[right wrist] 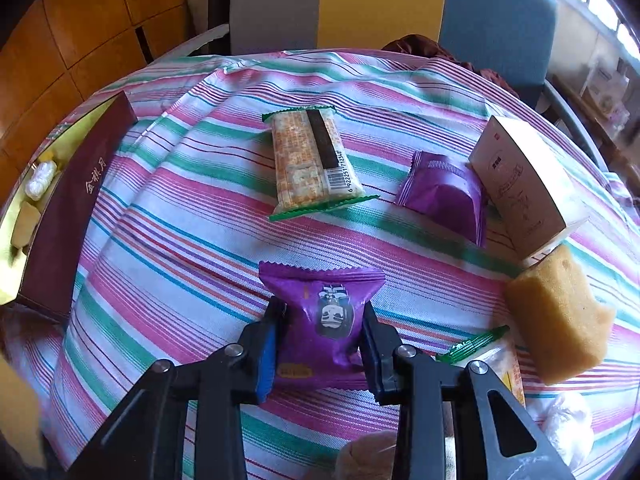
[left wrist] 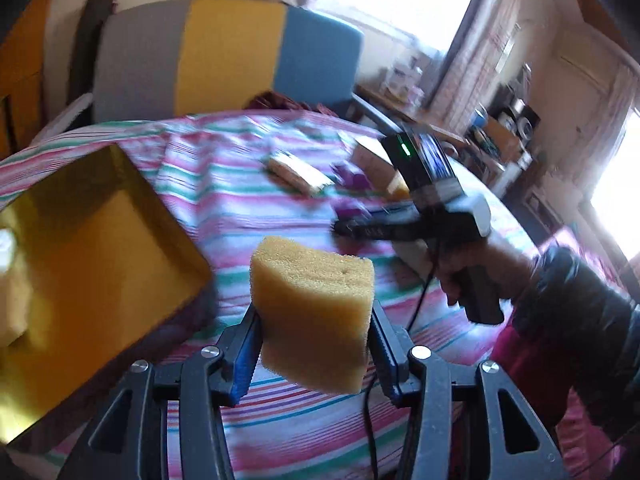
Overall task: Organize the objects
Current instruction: 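Lower the yellow sponge into the gold tray and open the left gripper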
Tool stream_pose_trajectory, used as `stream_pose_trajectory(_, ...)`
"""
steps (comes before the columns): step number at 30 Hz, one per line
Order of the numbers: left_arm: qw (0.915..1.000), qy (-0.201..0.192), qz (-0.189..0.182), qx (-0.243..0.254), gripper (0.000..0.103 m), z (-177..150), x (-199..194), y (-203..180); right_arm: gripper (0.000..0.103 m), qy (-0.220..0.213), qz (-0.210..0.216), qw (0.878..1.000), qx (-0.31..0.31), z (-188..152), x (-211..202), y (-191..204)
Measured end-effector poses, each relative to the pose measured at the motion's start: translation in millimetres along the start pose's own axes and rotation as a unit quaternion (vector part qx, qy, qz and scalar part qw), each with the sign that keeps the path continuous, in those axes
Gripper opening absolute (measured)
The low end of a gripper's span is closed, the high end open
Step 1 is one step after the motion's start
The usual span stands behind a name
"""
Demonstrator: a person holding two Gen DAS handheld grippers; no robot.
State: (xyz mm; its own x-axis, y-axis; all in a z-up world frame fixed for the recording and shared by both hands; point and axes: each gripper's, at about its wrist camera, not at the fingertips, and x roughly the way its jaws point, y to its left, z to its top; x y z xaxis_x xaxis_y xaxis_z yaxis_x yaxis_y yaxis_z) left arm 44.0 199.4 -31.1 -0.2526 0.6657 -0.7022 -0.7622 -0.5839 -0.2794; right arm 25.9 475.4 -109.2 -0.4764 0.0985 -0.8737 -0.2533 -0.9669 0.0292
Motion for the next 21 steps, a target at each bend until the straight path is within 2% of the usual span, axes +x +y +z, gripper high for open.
stream_pose_trajectory(4,0.9974,-0.031,0.051,-0.040,0.050,6,-42,37,0.036,-0.005,-0.011,1.000,-0.011,-1,1,4)
stream_pose_trajectory(6,0.9928,-0.038,0.097,-0.060,0.050,4,-59,61,0.036,-0.006,-0.014,1.000,-0.014,-1,1,5)
stream_pose_trajectory(9,0.9825,-0.026,0.164,-0.084,0.050,-4,-74,98,0.036,-0.006,-0.019,1.000,-0.018,-1,0,7)
stream_pose_trajectory(11,0.9734,-0.004,0.205,-0.102,0.050,-14,-76,125,0.036,-0.007,-0.023,1.000,-0.021,-1,0,8)
stream_pose_trajectory(17,0.9553,0.036,0.249,-0.155,0.053,-43,-69,177,0.036,-0.007,-0.027,0.999,-0.025,-2,-1,10)
stream_pose_trajectory(21,0.9553,0.037,0.242,-0.165,0.055,-47,-66,187,0.036,-0.007,-0.033,0.999,-0.028,-2,-1,12)
